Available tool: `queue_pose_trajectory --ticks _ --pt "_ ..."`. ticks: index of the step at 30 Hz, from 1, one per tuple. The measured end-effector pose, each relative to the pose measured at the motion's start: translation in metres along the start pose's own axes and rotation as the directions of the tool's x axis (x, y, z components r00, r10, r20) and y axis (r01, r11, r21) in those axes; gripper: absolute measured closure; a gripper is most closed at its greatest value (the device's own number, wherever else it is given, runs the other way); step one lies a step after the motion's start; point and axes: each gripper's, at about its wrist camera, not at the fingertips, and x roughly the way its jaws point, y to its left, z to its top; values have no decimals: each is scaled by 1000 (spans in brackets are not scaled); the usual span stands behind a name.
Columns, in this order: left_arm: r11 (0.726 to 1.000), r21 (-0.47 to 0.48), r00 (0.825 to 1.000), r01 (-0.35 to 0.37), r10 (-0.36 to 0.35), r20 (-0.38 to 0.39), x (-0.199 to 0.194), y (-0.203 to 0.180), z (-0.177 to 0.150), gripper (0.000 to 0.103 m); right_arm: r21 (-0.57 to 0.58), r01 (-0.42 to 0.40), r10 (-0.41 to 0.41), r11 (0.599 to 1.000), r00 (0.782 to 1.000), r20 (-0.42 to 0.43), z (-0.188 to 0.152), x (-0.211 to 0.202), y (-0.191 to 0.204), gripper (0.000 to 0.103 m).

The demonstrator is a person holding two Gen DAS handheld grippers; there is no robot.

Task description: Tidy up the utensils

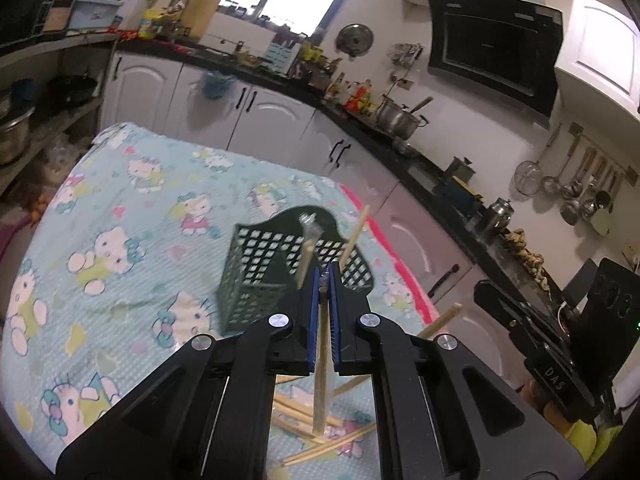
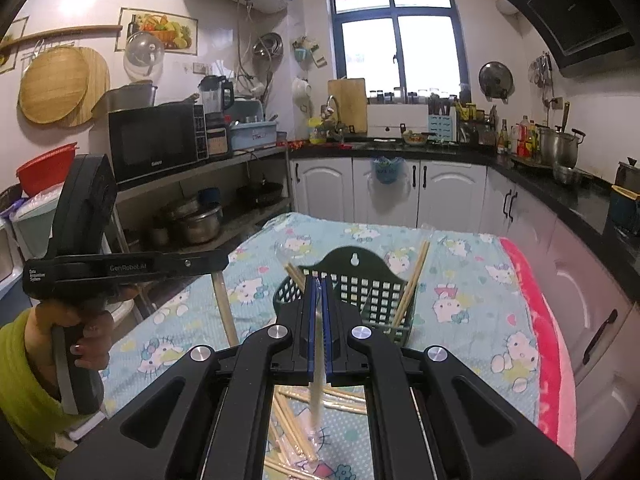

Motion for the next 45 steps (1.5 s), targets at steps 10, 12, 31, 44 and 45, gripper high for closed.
queue_pose_trajectory --ticks 10,12,31,44,45 --pt "996 79 998 34 -38 48 -8 -34 25 101 0 9 -9 1000 998 62 24 -15 -4 100" --pt "995 95 997 35 -41 58 -9 -40 30 101 -2 10 -9 1000 997 78 29 -18 -5 100" --pt "985 173 984 6 -36 176 -10 -76 88 101 0 45 -44 999 977 209 92 -20 -14 100" --pt "984 164 964 -64 19 266 -5 -74 118 101 41 82 -90 996 962 259 121 -8 -34 100" --pt "984 165 961 -73 26 275 -5 -74 119 101 45 85 -94 995 961 259 122 -6 -35 100"
